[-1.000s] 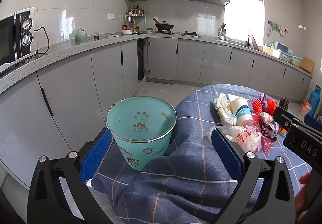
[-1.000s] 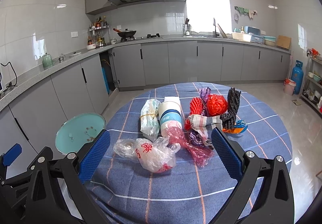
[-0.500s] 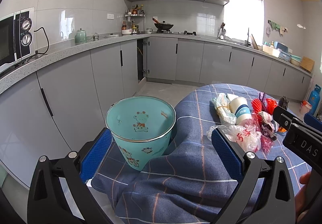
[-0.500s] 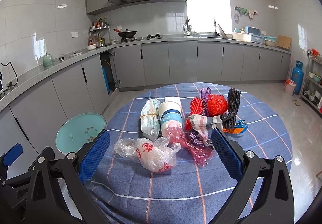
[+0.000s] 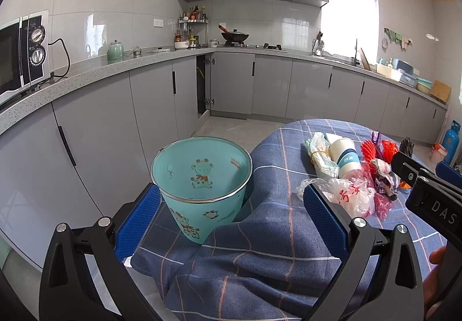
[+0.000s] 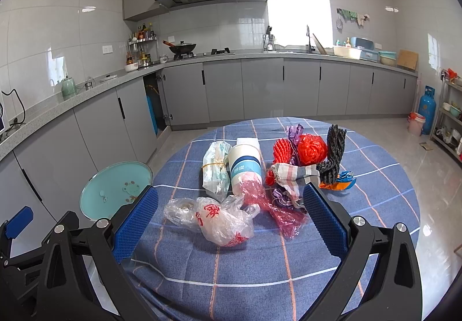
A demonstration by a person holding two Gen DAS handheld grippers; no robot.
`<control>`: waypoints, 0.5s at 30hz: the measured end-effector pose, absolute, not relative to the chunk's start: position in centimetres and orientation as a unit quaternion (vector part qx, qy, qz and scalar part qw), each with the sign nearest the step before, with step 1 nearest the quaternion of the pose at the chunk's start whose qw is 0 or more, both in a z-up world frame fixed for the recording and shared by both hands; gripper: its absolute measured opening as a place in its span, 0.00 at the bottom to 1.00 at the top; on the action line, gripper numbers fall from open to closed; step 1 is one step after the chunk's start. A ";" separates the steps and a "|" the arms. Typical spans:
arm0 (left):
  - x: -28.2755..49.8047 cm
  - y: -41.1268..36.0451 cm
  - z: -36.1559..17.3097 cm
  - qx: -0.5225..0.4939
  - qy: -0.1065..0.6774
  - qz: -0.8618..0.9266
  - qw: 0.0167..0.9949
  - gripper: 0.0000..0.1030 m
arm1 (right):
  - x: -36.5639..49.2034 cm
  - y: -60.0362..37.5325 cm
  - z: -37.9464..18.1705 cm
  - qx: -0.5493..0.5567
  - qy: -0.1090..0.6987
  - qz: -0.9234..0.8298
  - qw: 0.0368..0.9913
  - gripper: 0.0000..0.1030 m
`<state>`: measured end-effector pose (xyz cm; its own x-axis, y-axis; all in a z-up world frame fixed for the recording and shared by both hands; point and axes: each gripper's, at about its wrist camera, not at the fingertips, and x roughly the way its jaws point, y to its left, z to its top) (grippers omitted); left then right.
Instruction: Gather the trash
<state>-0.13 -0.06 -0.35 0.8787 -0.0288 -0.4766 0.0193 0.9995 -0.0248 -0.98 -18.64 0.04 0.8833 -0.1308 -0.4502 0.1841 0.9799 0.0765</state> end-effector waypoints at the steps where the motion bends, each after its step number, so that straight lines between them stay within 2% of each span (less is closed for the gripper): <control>1: -0.1 -0.1 -0.4 -0.010 0.246 -0.012 0.969 0.95 | -1.0 -18.6 0.1 0.059 0.228 -0.081 0.969 0.96; 15: -0.1 -0.1 -0.7 -0.011 0.251 -0.013 0.968 0.95 | -1.1 -18.5 0.0 0.060 0.230 -0.080 0.968 0.96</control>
